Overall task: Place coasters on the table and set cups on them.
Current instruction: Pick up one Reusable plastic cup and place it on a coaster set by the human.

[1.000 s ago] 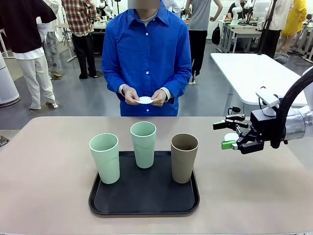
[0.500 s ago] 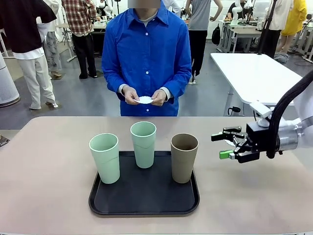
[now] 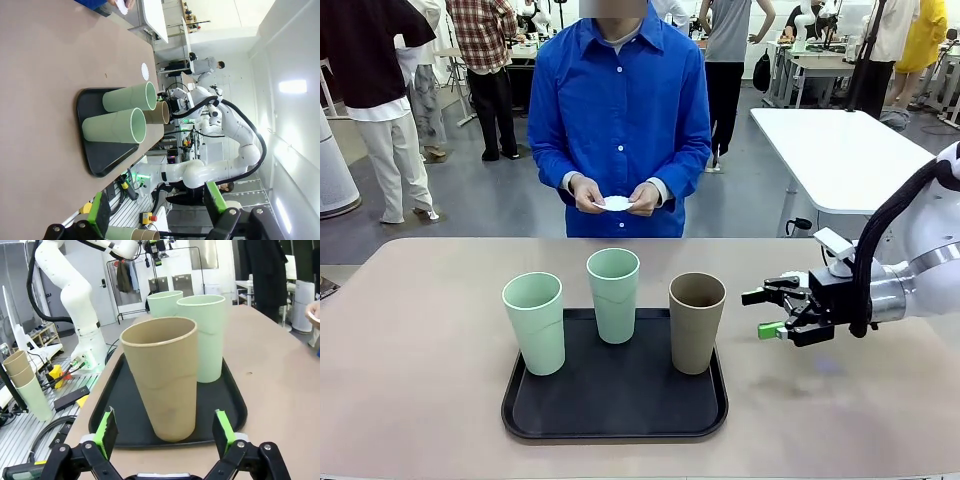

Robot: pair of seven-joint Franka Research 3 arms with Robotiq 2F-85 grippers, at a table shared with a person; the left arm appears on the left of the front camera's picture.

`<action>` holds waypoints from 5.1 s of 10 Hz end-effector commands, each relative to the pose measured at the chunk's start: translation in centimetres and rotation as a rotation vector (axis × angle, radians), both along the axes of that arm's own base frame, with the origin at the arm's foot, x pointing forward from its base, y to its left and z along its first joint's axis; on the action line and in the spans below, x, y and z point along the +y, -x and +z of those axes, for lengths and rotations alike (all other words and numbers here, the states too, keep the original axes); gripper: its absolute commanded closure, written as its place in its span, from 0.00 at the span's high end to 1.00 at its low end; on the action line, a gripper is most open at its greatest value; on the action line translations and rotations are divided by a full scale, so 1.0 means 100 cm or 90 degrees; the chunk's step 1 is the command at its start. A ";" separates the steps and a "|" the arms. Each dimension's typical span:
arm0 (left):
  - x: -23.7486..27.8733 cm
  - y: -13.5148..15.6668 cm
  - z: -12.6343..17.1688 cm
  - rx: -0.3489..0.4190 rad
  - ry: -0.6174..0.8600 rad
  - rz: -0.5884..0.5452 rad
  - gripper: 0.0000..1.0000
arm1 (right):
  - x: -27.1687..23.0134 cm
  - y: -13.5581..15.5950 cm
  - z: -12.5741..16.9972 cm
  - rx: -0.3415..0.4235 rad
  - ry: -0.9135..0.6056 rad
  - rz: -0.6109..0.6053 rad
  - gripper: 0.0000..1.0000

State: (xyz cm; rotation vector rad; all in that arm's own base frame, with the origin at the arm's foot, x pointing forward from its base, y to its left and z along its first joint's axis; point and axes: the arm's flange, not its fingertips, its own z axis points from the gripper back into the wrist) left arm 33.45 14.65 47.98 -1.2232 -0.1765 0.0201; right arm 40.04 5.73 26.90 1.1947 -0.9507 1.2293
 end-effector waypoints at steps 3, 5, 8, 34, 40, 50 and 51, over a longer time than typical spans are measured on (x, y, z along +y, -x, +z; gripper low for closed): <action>0.001 0.000 0.002 -0.007 0.007 -0.001 1.00 | 0.025 -0.012 -0.006 -0.042 -0.031 -0.018 1.00; 0.001 0.000 0.002 -0.007 0.007 -0.001 1.00 | 0.032 -0.016 -0.010 -0.025 -0.030 -0.005 1.00; 0.001 0.000 0.002 -0.007 0.007 -0.001 1.00 | 0.044 -0.019 -0.017 -0.012 -0.026 0.017 1.00; 0.001 0.000 0.002 -0.007 0.007 -0.001 1.00 | 0.100 -0.025 -0.039 0.041 0.007 0.106 1.00; 0.001 0.000 0.002 -0.007 0.007 -0.001 1.00 | 0.123 -0.028 -0.045 0.016 0.006 0.153 1.00; 0.001 0.000 0.002 -0.007 0.007 -0.001 1.00 | 0.076 -0.007 0.086 0.016 -0.028 -0.011 0.00; 0.001 0.000 0.002 -0.007 0.007 -0.001 1.00 | 0.075 -0.007 0.101 0.040 -0.019 -0.008 0.00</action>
